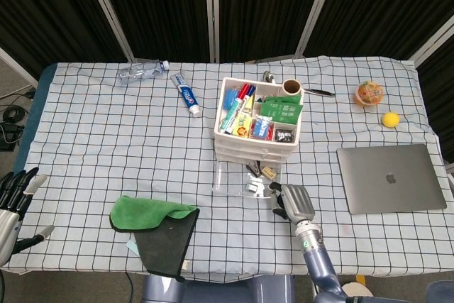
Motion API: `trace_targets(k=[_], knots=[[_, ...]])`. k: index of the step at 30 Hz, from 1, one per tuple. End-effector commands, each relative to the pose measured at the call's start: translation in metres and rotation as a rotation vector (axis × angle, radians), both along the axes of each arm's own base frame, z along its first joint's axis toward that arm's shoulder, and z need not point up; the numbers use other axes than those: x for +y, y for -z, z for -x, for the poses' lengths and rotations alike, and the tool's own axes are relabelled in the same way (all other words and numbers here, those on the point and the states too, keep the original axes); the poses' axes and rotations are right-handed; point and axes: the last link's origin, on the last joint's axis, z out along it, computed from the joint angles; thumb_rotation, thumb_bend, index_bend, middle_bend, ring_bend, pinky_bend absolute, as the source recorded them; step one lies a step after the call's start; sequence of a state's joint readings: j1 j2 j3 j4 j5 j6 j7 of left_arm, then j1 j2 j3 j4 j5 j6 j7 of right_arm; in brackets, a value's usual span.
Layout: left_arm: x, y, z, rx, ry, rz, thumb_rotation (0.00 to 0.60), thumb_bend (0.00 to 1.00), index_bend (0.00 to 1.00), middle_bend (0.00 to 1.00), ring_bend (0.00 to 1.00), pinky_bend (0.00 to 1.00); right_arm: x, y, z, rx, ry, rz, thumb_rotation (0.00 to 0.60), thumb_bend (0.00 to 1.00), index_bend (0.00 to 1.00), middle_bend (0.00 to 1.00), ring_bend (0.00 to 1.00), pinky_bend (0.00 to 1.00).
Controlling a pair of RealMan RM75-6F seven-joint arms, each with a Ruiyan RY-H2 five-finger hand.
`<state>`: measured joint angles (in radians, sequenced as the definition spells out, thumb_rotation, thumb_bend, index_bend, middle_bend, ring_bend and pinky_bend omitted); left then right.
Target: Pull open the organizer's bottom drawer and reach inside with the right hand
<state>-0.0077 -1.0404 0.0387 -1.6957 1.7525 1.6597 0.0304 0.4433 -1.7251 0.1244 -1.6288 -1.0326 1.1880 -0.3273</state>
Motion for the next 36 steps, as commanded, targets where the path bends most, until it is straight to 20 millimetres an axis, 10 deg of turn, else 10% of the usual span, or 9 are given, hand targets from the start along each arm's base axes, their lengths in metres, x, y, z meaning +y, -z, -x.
trace_targets(k=[1, 12, 36], knots=[[0.000, -0.001, 0.001, -0.002, -0.003, -0.001, 0.600, 0.00, 0.00, 0.00, 0.00, 0.00, 0.001, 0.003, 0.000, 0.005, 0.000, -0.004, 0.600, 0.67, 0.72, 1.00, 0.96, 0.81], [0.001, -0.001, 0.002, -0.006, -0.005, 0.002, 0.600, 0.00, 0.00, 0.00, 0.00, 0.00, 0.006, 0.002, 0.001, 0.015, -0.001, -0.003, 0.600, 0.67, 0.71, 1.00, 0.96, 0.81], [0.002, -0.001, 0.001, -0.007, -0.006, 0.006, 0.600, 0.00, 0.00, 0.00, 0.00, 0.00, 0.021, -0.003, -0.001, -0.005, -0.024, -0.070, 0.600, 0.58, 0.38, 0.98, 0.95, 0.80]])
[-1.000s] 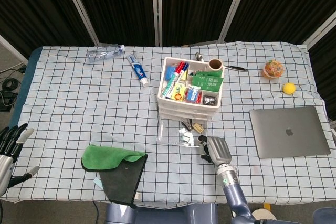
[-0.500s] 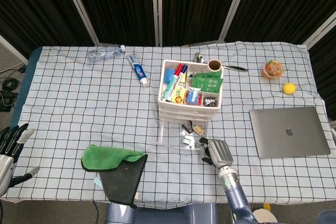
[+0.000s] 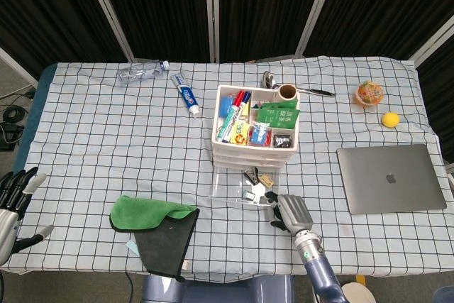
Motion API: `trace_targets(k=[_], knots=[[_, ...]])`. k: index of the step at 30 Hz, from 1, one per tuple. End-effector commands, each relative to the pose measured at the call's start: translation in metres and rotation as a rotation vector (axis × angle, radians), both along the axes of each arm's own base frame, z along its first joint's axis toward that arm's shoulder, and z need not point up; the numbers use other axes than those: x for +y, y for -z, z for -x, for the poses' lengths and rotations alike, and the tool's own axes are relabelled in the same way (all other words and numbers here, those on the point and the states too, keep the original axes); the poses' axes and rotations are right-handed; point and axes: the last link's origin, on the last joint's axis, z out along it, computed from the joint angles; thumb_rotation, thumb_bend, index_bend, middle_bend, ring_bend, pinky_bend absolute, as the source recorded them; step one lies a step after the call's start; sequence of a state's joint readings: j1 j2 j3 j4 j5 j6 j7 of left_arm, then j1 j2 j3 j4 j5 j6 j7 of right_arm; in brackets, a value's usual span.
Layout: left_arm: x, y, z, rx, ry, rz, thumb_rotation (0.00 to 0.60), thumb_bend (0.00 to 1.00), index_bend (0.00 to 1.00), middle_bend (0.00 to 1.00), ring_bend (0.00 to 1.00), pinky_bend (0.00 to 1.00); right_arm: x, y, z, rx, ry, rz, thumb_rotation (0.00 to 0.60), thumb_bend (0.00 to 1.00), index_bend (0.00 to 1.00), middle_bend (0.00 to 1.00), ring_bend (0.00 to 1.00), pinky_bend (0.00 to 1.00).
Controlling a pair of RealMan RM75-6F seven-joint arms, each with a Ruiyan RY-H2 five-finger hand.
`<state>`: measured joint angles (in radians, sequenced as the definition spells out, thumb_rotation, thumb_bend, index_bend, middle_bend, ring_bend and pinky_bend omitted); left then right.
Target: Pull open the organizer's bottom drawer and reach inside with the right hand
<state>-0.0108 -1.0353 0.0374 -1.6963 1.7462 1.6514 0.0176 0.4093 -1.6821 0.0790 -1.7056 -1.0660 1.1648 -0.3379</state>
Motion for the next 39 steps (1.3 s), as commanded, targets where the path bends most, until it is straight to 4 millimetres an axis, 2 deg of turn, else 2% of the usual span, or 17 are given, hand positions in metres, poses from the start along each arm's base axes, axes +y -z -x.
trace_targets(k=[1, 10, 20, 26, 29, 31, 34, 39], knots=[[0.000, 0.000, 0.000, -0.001, 0.000, 0.000, 0.600, 0.00, 0.00, 0.00, 0.00, 0.00, 0.000, 0.000, 0.000, -0.001, -0.002, -0.003, 0.600, 0.57, 0.36, 0.98, 0.95, 0.80], [0.000, -0.001, 0.000, -0.002, -0.001, -0.003, 0.600, 0.00, 0.00, 0.00, 0.00, 0.00, 0.001, 0.000, -0.002, -0.009, -0.010, -0.010, 0.600, 0.55, 0.19, 0.98, 0.95, 0.80], [0.001, -0.001, 0.001, -0.002, -0.003, -0.007, 0.600, 0.00, 0.00, 0.00, 0.00, 0.00, 0.004, -0.011, -0.010, -0.024, -0.046, 0.004, 0.600, 0.53, 0.18, 0.98, 0.95, 0.80], [0.000, -0.002, 0.000, -0.003, -0.002, -0.009, 0.600, 0.00, 0.00, 0.00, 0.00, 0.00, 0.010, -0.018, -0.016, -0.022, -0.058, -0.009, 0.600, 0.47, 0.17, 0.98, 0.95, 0.80], [0.000, -0.002, 0.000, -0.003, -0.001, -0.010, 0.600, 0.00, 0.00, 0.00, 0.00, 0.00, 0.010, -0.021, -0.020, -0.034, -0.065, -0.005, 0.600, 0.41, 0.21, 0.98, 0.95, 0.80], [0.000, -0.002, 0.000, -0.004, -0.001, -0.011, 0.600, 0.00, 0.00, 0.00, 0.00, 0.00, 0.008, -0.023, -0.022, -0.042, -0.069, 0.014, 0.600, 0.36, 0.28, 0.99, 0.96, 0.81], [0.000, -0.003, 0.001, -0.006, -0.001, -0.014, 0.600, 0.00, 0.00, 0.00, 0.00, 0.00, 0.002, -0.026, -0.026, -0.048, -0.077, 0.050, 0.600, 0.30, 0.34, 1.00, 0.96, 0.81], [0.001, -0.004, 0.001, -0.008, -0.005, -0.019, 0.600, 0.00, 0.00, 0.00, 0.00, 0.00, -0.017, -0.033, -0.039, -0.022, -0.098, 0.124, 0.600, 0.23, 0.41, 1.00, 0.98, 0.81]])
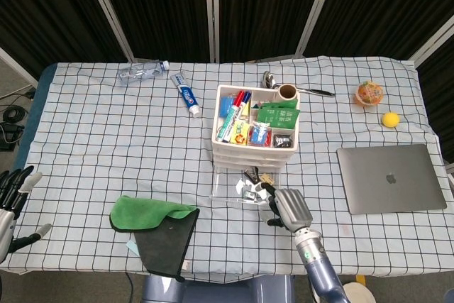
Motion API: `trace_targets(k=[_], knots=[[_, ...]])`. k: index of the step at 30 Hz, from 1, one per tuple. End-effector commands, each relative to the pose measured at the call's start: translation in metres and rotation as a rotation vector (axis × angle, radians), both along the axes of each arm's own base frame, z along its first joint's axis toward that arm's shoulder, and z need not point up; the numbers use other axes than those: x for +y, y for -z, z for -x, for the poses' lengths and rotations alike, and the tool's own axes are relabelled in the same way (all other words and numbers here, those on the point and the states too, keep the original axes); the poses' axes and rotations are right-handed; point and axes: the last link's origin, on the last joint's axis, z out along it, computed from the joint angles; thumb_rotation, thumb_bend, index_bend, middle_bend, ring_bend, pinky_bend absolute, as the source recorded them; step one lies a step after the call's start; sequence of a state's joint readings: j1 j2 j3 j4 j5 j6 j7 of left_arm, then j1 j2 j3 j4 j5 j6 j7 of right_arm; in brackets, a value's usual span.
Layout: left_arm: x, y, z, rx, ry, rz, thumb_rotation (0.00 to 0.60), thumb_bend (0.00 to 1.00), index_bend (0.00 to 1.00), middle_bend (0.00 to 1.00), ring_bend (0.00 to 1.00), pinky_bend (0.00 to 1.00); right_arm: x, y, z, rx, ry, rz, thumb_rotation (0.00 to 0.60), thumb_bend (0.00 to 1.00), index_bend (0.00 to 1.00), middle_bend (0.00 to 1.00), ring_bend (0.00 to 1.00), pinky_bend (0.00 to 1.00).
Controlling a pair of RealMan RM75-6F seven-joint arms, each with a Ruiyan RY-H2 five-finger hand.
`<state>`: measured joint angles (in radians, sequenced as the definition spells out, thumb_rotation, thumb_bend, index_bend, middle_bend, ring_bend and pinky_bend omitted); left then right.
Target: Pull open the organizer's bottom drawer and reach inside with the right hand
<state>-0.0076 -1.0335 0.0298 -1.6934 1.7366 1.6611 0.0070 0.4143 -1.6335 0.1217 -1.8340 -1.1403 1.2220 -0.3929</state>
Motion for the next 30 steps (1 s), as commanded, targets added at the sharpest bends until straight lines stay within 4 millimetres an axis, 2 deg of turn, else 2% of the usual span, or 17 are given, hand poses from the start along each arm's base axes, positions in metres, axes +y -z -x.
trace_targets(k=[1, 7, 12, 22, 30], knots=[[0.000, -0.001, 0.000, -0.002, 0.000, -0.004, 0.600, 0.00, 0.00, 0.00, 0.00, 0.00, -0.014, -0.003, -0.009, 0.021, -0.009, 0.045, 0.600, 0.23, 0.42, 1.00, 0.99, 0.81], [0.003, -0.003, 0.002, -0.006, -0.012, -0.013, 0.600, 0.00, 0.00, 0.00, 0.00, 0.00, -0.040, -0.001, -0.021, 0.087, -0.032, 0.101, 0.600, 0.22, 0.53, 1.00, 0.99, 0.81], [0.006, -0.002, 0.004, -0.005, -0.023, -0.011, 0.600, 0.00, 0.00, 0.00, 0.00, 0.00, -0.053, 0.008, -0.020, 0.133, -0.030, 0.114, 0.600, 0.22, 0.57, 1.00, 0.99, 0.81], [0.009, -0.002, 0.005, -0.009, -0.029, -0.002, 0.600, 0.00, 0.00, 0.00, 0.00, 0.00, -0.060, 0.032, -0.015, 0.208, 0.063, 0.140, 0.600, 0.21, 0.57, 1.00, 1.00, 0.81], [0.009, -0.004, 0.006, -0.025, -0.029, 0.010, 0.600, 0.00, 0.00, 0.00, 0.00, 0.00, -0.058, 0.048, -0.024, 0.273, 0.187, 0.148, 0.600, 0.20, 0.56, 1.00, 1.00, 0.81]])
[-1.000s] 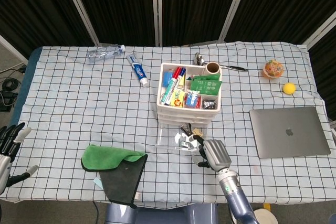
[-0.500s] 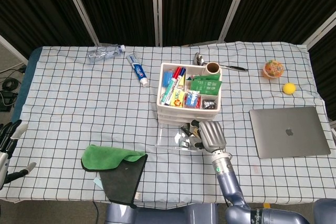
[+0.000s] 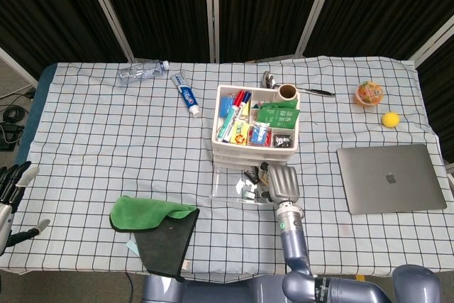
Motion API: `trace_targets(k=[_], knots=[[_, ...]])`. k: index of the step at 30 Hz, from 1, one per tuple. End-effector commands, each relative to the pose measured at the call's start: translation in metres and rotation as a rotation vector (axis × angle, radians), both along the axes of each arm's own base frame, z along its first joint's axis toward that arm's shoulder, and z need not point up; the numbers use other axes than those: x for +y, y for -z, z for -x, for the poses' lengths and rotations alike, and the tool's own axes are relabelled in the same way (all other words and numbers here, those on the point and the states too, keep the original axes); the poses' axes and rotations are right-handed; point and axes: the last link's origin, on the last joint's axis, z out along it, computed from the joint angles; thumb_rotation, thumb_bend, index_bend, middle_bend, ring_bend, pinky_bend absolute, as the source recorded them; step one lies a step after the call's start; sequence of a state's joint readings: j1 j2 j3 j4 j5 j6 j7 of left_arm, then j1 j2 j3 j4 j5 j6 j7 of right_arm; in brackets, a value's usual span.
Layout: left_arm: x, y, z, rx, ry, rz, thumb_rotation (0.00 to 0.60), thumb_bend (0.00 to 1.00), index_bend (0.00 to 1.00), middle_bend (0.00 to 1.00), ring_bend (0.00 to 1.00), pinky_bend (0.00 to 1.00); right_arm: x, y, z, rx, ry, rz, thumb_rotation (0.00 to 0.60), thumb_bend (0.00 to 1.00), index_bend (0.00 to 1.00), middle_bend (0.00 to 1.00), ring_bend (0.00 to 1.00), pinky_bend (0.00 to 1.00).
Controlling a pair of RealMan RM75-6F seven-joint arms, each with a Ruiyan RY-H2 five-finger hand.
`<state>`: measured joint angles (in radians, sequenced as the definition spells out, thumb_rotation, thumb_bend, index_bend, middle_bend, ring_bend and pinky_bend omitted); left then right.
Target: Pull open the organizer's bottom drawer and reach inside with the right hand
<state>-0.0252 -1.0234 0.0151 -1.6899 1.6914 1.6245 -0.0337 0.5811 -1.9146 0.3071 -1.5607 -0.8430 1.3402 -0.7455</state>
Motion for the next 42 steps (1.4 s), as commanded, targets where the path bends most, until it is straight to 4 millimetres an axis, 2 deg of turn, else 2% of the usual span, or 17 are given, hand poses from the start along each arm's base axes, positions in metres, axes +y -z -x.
trace_targets(k=[1, 9, 15, 22, 29, 31, 36, 42], knots=[[-0.001, -0.002, 0.000, -0.008, 0.004, 0.002, 0.600, 0.00, 0.00, 0.00, 0.00, 0.00, -0.001, 0.007, -0.004, 0.026, 0.050, 0.013, 0.600, 0.20, 0.56, 1.00, 1.00, 0.81], [-0.002, -0.004, 0.001, -0.026, 0.013, 0.014, 0.600, 0.00, 0.00, 0.00, 0.00, 0.00, -0.004, 0.016, -0.002, 0.018, 0.127, 0.018, 0.600, 0.19, 0.54, 1.00, 1.00, 0.81], [-0.002, -0.002, 0.000, -0.025, 0.021, 0.027, 0.600, 0.00, 0.00, 0.00, 0.00, 0.00, -0.007, 0.016, -0.007, -0.039, 0.175, 0.033, 0.600, 0.19, 0.53, 1.00, 1.00, 0.81], [-0.002, -0.003, 0.000, -0.026, 0.022, 0.027, 0.600, 0.00, 0.00, 0.00, 0.00, 0.00, -0.002, 0.012, -0.008, -0.028, 0.159, 0.017, 0.600, 0.19, 0.52, 1.00, 1.00, 0.81], [-0.004, -0.002, -0.001, -0.020, 0.026, 0.025, 0.600, 0.00, 0.00, 0.00, 0.00, 0.00, 0.016, 0.001, -0.013, -0.045, 0.080, -0.009, 0.600, 0.23, 0.52, 1.00, 1.00, 0.81], [-0.005, -0.002, -0.002, -0.018, 0.030, 0.021, 0.600, 0.00, 0.00, 0.00, 0.00, 0.00, 0.021, -0.002, -0.017, -0.074, 0.027, -0.064, 0.600, 0.24, 0.52, 1.00, 1.00, 0.81], [-0.007, -0.003, -0.003, -0.015, 0.035, 0.012, 0.600, 0.00, 0.00, 0.00, 0.00, 0.00, 0.023, -0.007, -0.016, -0.089, -0.058, -0.179, 0.600, 0.25, 0.51, 1.00, 1.00, 0.81], [-0.005, -0.001, -0.003, -0.005, 0.029, 0.013, 0.600, 0.00, 0.00, 0.00, 0.00, 0.00, 0.018, -0.014, -0.012, 0.001, -0.187, -0.246, 0.600, 0.21, 0.49, 1.00, 1.00, 0.81]])
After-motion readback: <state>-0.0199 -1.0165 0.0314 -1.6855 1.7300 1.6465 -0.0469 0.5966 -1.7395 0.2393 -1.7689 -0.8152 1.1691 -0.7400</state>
